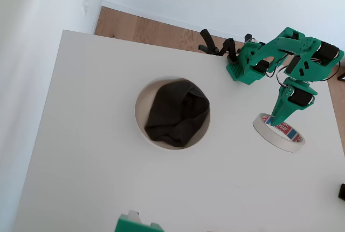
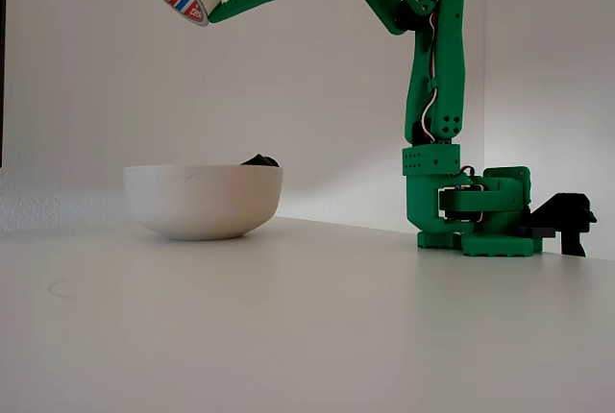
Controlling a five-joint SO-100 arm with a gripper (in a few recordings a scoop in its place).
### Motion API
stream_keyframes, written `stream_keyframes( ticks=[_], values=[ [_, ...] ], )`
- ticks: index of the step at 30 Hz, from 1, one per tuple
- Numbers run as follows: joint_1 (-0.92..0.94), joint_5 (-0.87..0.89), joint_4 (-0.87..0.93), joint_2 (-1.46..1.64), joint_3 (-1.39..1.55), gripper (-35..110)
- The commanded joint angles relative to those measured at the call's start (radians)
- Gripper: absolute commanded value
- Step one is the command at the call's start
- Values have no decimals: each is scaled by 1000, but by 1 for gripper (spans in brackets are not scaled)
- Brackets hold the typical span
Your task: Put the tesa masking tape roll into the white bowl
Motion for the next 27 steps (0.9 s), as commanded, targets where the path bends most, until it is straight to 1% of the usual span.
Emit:
stream_keyframes(
  ticks=[1,7,11,20,27],
  values=[
    [146,-9,-40,101,-61,-8],
    [351,-35,-114,46,-61,-8],
    [457,-38,-143,-23,-61,-8],
    [606,-60,-218,-261,-61,-8],
    [680,-98,-293,-459,-61,-8]
  ],
)
